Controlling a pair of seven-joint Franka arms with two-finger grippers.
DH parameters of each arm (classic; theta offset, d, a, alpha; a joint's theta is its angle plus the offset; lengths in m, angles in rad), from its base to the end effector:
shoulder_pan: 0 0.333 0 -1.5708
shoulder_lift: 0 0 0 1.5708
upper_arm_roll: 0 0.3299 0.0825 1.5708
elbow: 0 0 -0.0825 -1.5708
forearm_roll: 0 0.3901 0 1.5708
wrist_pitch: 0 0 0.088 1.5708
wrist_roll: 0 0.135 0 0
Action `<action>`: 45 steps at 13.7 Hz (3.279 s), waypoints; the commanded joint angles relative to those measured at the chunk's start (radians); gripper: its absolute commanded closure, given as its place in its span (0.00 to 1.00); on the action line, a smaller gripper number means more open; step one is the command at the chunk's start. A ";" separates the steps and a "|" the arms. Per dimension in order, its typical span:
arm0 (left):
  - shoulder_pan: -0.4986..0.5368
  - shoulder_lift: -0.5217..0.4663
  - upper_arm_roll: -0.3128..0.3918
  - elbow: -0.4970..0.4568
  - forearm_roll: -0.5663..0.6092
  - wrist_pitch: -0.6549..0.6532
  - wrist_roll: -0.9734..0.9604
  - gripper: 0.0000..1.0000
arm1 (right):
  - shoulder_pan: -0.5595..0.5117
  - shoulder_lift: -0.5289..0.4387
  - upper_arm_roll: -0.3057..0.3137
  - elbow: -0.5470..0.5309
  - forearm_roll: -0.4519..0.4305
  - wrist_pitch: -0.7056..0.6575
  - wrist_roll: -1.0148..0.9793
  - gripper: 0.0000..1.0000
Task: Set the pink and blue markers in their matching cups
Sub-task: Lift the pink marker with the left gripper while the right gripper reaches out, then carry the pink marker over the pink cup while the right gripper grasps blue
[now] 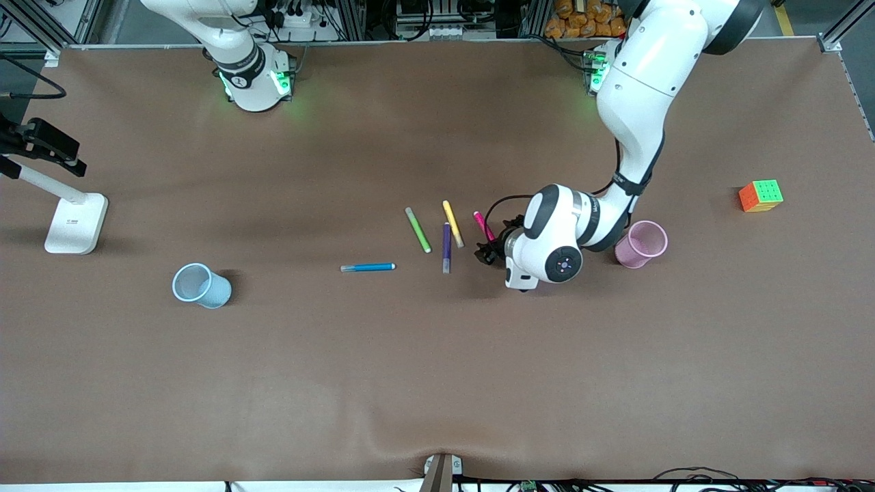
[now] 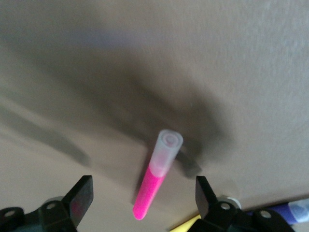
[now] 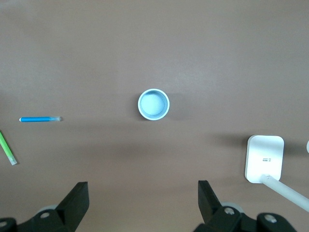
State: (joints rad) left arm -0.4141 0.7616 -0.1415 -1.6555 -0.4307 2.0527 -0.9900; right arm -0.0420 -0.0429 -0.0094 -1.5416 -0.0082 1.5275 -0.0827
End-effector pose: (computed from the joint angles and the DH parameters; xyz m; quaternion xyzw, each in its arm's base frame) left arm 0.5375 -0.3661 0.1321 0.8966 0.3423 -0.2791 0.0333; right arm 0.5425 -0.0292 0.6441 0.9998 0.0154 0.0141 0.0048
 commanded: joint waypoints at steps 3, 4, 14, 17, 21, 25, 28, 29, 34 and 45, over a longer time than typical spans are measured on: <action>0.005 0.018 -0.003 0.005 -0.017 0.032 0.005 0.17 | -0.006 -0.003 0.006 -0.006 -0.003 0.003 -0.008 0.00; 0.005 0.018 -0.003 0.003 -0.019 0.047 0.005 0.17 | -0.006 -0.005 0.006 -0.006 -0.003 0.003 -0.008 0.00; 0.005 0.038 -0.003 0.005 -0.013 0.081 0.034 0.65 | 0.008 -0.003 0.011 -0.034 -0.003 0.028 -0.005 0.00; 0.005 0.038 -0.003 0.005 -0.019 0.104 0.050 0.86 | 0.071 0.015 0.011 -0.067 -0.001 0.078 0.014 0.00; 0.020 0.007 -0.003 0.006 -0.016 0.103 0.033 1.00 | 0.128 0.069 0.012 -0.117 0.034 0.166 0.014 0.00; 0.049 -0.065 0.006 0.008 -0.008 0.092 0.030 1.00 | 0.207 0.152 0.012 -0.117 0.071 0.215 0.014 0.00; 0.116 -0.158 0.008 0.010 0.015 -0.009 0.037 1.00 | 0.309 0.231 0.012 -0.104 0.073 0.279 0.012 0.00; 0.136 -0.194 0.008 0.011 0.050 -0.044 0.039 1.00 | 0.341 0.248 0.011 -0.103 0.070 0.304 0.012 0.00; 0.152 -0.366 0.010 0.002 0.356 -0.227 0.031 1.00 | 0.448 0.314 0.012 -0.100 0.057 0.339 -0.009 0.00; 0.319 -0.757 -0.003 -0.272 0.561 -0.083 0.296 1.00 | 0.700 0.466 0.011 -0.118 -0.096 0.513 -0.253 0.00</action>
State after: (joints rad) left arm -0.1367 0.0687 -0.1335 -1.8366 0.1120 1.8963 -0.7443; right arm 0.6072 0.3934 0.0127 -1.6666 -0.0210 2.0189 -0.3060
